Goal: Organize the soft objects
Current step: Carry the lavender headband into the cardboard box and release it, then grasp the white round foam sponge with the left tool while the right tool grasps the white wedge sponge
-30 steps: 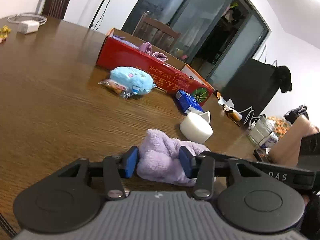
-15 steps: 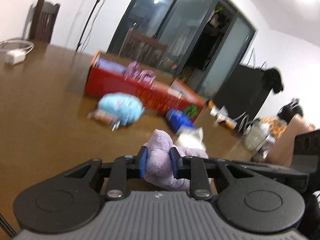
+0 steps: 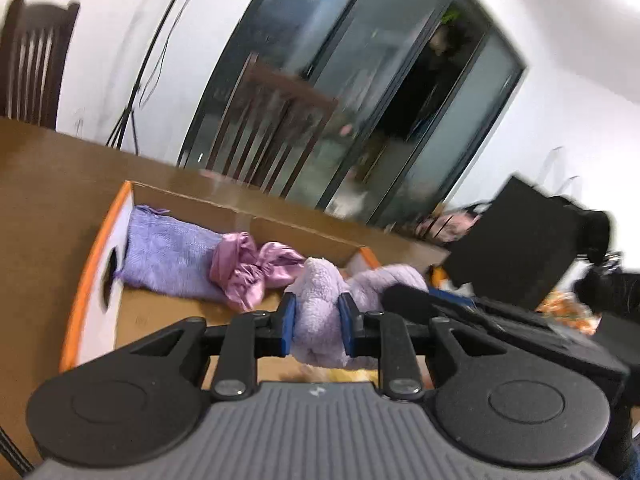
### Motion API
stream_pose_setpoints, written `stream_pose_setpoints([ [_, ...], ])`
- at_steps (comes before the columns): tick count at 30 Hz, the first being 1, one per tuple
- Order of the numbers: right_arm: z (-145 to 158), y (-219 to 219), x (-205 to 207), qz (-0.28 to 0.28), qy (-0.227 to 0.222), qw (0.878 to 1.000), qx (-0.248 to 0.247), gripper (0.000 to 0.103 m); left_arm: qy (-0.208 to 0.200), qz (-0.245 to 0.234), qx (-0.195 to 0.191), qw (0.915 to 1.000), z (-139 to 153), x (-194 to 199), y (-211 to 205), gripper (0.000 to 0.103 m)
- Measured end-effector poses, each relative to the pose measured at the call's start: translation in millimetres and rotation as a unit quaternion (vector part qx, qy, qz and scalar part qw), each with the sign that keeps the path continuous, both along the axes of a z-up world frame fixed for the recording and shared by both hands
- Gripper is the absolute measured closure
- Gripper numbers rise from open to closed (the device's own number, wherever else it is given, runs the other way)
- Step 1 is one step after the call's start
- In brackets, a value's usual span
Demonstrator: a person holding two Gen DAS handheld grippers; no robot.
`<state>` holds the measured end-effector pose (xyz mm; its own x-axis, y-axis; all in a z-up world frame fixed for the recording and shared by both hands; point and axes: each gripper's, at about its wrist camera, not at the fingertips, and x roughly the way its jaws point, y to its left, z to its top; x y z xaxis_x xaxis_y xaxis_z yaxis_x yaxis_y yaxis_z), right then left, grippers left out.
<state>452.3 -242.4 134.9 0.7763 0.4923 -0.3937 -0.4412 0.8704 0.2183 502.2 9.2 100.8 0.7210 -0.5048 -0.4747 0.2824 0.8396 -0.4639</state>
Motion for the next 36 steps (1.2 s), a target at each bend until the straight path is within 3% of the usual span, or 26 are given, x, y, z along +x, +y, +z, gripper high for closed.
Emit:
stream_pose_setpoints([
  [3,-16.5,-3.0,81.3,-0.019,0.07,0.997,-0.017,0.079,0.064,0.022,0.015,0.9976,-21.5,52.7,-14.1,0.081],
  [7,-48.5,-7.4,140.5,-0.045,0.161,0.985,-0.047,0.079,0.141,0.035,0.028,0.989,-51.9,84.9,-28.6,0.075],
  [9,-60.4,-7.4,151.1,-0.058,0.173,0.98,-0.081,0.079,0.145,0.027,0.034,0.9885,-58.0,88.8,-33.2,0.07],
  [10,-65.1,-5.5,153.7,-0.056,0.179,0.978,-0.096,0.076,0.142,0.021,0.038,0.9889,-57.8,88.7,-35.0,0.062],
  [12,-76.2,-4.4,153.3,-0.051,0.188,0.974,-0.117,0.073,0.129,0.006,0.053,0.9902,-54.7,85.1,-37.6,0.059],
  [15,-68.8,0.7,146.8,-0.059,0.174,0.974,-0.132,0.064,0.112,0.004,0.093,0.9894,-43.8,74.6,-39.1,0.057],
  [18,-53.8,-2.1,135.6,-0.064,0.158,0.977,-0.13,0.06,0.094,0.015,0.104,0.99,-24.3,61.1,-26.6,0.055],
  [24,9.4,-23.4,89.0,-0.075,0.11,0.985,-0.106,0.049,0.035,0.042,0.133,0.9895,37.3,14.7,-0.2,0.045],
  [30,72.0,-48.1,14.0,-0.094,0.04,0.991,-0.091,0.033,-0.044,0.064,0.178,0.9809,87.2,-54.4,13.4,0.028],
  [36,85.8,-58.1,-72.1,-0.089,-0.035,0.993,-0.071,0.02,-0.119,0.075,0.185,0.9727,93.1,-137.3,20.0,0.02],
])
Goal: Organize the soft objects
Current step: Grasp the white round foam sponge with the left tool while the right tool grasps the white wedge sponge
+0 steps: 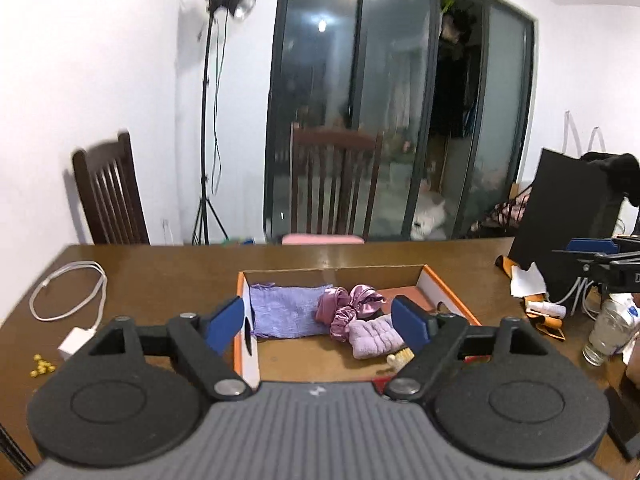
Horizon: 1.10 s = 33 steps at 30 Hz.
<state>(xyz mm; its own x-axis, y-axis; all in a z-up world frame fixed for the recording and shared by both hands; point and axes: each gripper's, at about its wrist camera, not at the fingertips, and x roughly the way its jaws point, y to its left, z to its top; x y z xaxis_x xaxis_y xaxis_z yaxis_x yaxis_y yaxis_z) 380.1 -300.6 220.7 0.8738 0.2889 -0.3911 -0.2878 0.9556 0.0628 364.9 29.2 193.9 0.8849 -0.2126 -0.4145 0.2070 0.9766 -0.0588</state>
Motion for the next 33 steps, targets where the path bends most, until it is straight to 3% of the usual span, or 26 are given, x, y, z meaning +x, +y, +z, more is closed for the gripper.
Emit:
stream_pose_setpoints([
  [4,-13.8,2.6,-57.7,0.014,-0.048,0.999,0.01,0.017,-0.035,-0.01,0.001,0.9993,-16.4,-49.3,-2.3,0.015],
  [8,-42.0,8.5,-112.7,0.019,-0.078,0.997,0.016,0.016,-0.038,-0.025,-0.006,0.9989,-42.3,-93.1,-3.2,0.015],
  [13,-90.9,14.1,-165.5,0.023,-0.072,0.997,0.023,0.013,-0.034,-0.021,0.031,0.9987,-76.9,-129.0,-10.0,0.013],
  [17,-123.5,21.0,-191.7,0.022,-0.059,0.998,0.015,0.013,-0.023,-0.025,0.026,0.9991,-97.5,-146.3,-13.7,0.011],
  [26,-170.7,5.2,-192.1,-0.006,-0.013,0.999,0.052,0.013,0.022,-0.04,0.027,0.9986,-129.1,-137.0,-32.5,0.009],
  [30,-177.7,-10.8,-183.9,-0.031,0.003,0.998,0.06,0.014,0.033,-0.066,0.045,0.9963,-139.2,-122.0,-54.2,0.009],
  [33,-180.0,-22.4,-176.7,-0.038,0.008,0.997,0.071,0.014,0.043,-0.091,0.034,0.9944,-146.3,-107.4,-74.9,0.009],
])
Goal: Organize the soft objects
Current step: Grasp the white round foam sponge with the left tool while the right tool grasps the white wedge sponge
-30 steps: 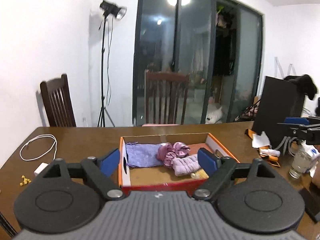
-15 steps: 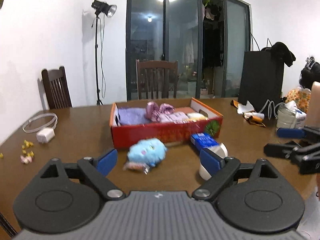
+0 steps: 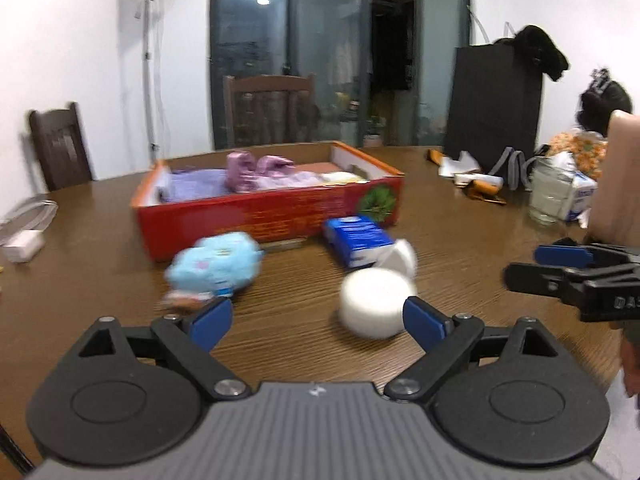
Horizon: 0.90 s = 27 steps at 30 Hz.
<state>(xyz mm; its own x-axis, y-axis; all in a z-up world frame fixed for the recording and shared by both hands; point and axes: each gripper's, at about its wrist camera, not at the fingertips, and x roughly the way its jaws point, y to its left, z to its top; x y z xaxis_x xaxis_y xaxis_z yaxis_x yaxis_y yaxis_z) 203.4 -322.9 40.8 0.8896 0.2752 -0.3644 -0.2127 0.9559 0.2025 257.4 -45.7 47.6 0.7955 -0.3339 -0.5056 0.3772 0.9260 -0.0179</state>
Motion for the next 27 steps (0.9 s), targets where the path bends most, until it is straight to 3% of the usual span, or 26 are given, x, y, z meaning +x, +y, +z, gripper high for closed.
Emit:
stream_pose_setpoints([
  [8,4.6,-7.0,59.7,0.012,0.019,1.0,0.018,0.025,0.021,-0.03,0.002,0.9993,-28.3,33.9,-44.5,0.012],
  [13,-1.1,3.9,103.9,0.041,0.049,0.998,0.018,0.033,0.06,-0.025,-0.013,0.9978,-42.5,57.8,-42.5,0.033],
  [14,-4.2,7.1,109.4,0.045,0.055,0.997,0.018,0.034,0.073,-0.024,-0.021,0.9968,-45.9,62.8,-39.5,0.045],
  [17,-12.1,20.2,129.7,0.054,0.081,0.995,0.016,0.046,0.074,-0.016,-0.037,0.9964,-45.9,66.7,-30.0,0.048],
  [18,-14.0,24.1,133.5,0.056,0.085,0.995,0.015,0.059,0.074,-0.012,-0.04,0.9964,-45.5,66.4,-26.0,0.048],
  [19,-15.6,27.8,136.3,0.06,0.087,0.994,0.014,0.08,0.074,-0.005,-0.039,0.9965,-44.4,65.5,-22.9,0.048],
  [20,-17.4,32.6,138.6,0.068,0.092,0.993,0.011,0.085,0.07,0.003,-0.036,0.9969,-42.5,61.4,-17.6,0.048],
  [23,-14.0,41.3,124.6,0.093,0.086,0.992,0.006,0.085,0.048,0.018,-0.036,0.998,-32.3,39.0,2.6,0.048],
  [27,-12.3,46.3,88.7,0.145,0.105,0.982,0.059,0.085,0.04,0.026,-0.037,0.9982,-26.3,3.1,31.8,0.048],
])
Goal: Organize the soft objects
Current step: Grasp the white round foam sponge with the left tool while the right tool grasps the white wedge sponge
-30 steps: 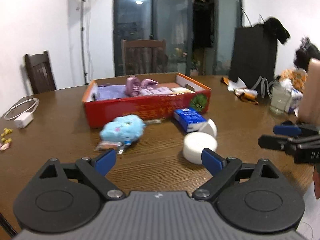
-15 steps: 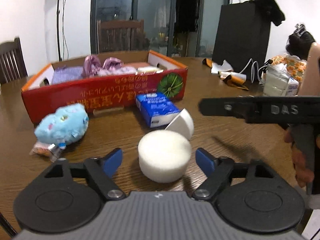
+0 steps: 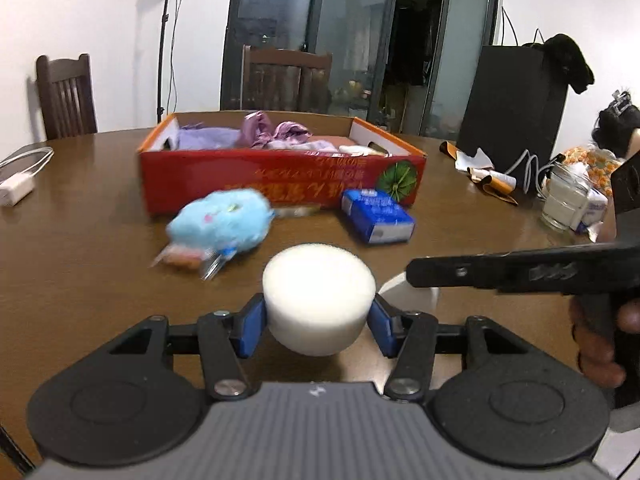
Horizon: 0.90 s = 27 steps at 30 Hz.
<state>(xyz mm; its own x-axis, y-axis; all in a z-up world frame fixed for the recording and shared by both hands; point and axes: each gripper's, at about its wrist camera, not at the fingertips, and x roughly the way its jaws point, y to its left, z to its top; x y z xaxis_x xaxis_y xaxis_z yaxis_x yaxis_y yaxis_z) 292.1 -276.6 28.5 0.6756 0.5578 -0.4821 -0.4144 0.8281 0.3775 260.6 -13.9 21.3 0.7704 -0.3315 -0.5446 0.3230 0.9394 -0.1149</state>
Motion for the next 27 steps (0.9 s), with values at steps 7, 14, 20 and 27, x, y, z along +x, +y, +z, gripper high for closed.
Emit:
stream_pose_setpoints([
  [7,-18.7,16.1,-22.4,0.034,0.084,0.992,0.086,0.077,0.005,0.027,0.019,0.9994,-10.7,-33.5,29.0,0.045],
  [14,-4.7,10.3,-35.2,-0.045,0.032,0.998,0.02,0.057,-0.005,0.034,0.016,0.9993,-10.2,-45.5,33.4,0.029],
  [20,10.9,15.0,-66.0,-0.035,-0.029,0.998,-0.048,0.053,-0.015,0.028,0.006,0.9995,-7.5,-48.5,31.0,0.029],
  [27,5.6,48.1,-71.6,-0.012,-0.044,0.994,-0.101,0.053,-0.011,0.044,0.009,0.9989,-9.3,-43.5,34.7,0.029],
])
